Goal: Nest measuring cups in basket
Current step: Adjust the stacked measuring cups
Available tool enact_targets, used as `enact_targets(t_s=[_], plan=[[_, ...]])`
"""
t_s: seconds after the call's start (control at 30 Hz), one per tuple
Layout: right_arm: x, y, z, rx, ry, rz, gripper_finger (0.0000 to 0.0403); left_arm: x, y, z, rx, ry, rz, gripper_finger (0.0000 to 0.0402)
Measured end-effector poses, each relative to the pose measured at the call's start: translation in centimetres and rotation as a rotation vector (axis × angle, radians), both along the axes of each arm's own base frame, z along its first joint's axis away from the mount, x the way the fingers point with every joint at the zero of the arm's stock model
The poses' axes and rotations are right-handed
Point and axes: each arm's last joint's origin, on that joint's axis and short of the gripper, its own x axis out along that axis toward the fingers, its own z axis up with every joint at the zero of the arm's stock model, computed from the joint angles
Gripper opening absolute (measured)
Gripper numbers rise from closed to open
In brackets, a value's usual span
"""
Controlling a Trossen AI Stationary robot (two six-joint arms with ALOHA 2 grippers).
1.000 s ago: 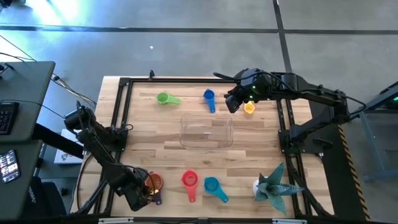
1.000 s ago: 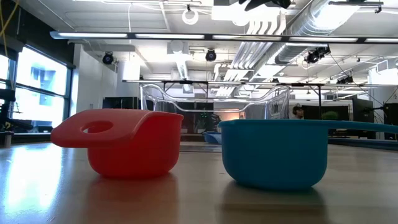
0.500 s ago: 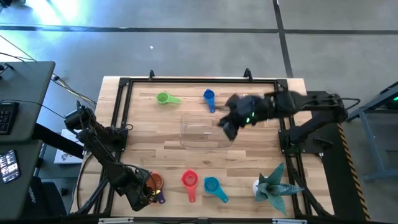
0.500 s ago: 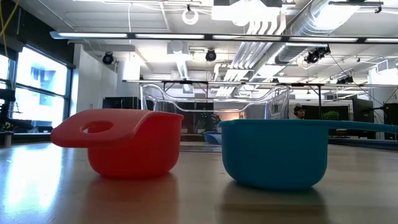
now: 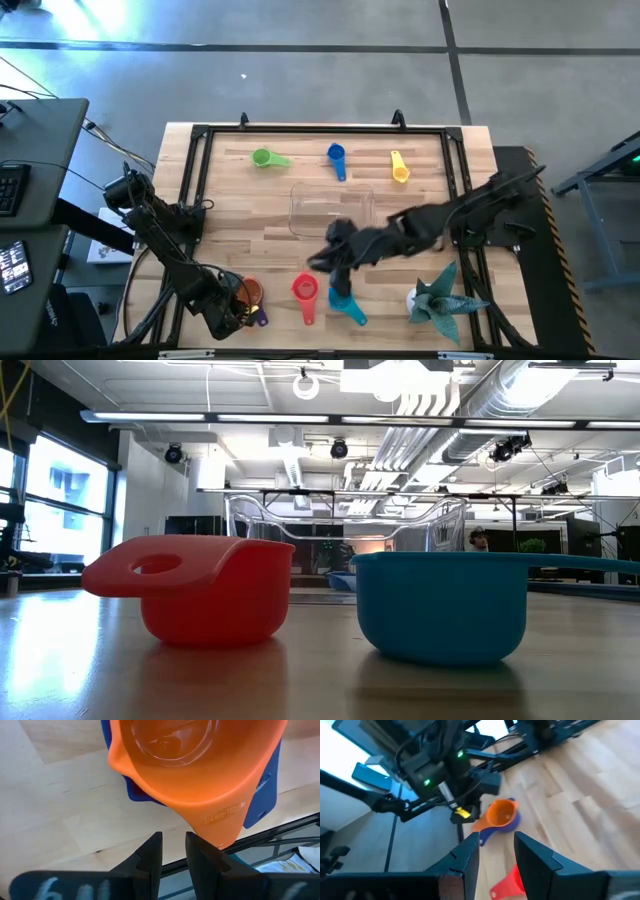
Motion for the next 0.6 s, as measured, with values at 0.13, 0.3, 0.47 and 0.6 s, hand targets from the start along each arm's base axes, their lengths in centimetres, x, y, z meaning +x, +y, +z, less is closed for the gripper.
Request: enact_targets(t_s=[0.13, 0.3, 0.47, 0.6], plan=[[2.0, 2.0, -2.6, -0.005, -0.005, 0.029, 0.0114, 0.0, 0.0, 0.0, 0.003, 0.000, 0.001, 0.0074], [4.5, 3.6, -6.3, -0.027, 0.008, 0.051, 0.0114, 0.4, 0.4, 0.0, 0.012, -0.005, 0.001, 0.0074], [6.7, 3.9, -9.7, -0.079, 0.009, 0.067, 0.0114, 1.3, 1.1, 0.0, 0.039, -0.034, -0.010, 0.0074], [8.1, 3.4, -12.0, -0.094, 0.035, 0.050, 0.0114, 2.0, 1.7, 0.0, 0.044, -0.044, -0.003, 0.0074]])
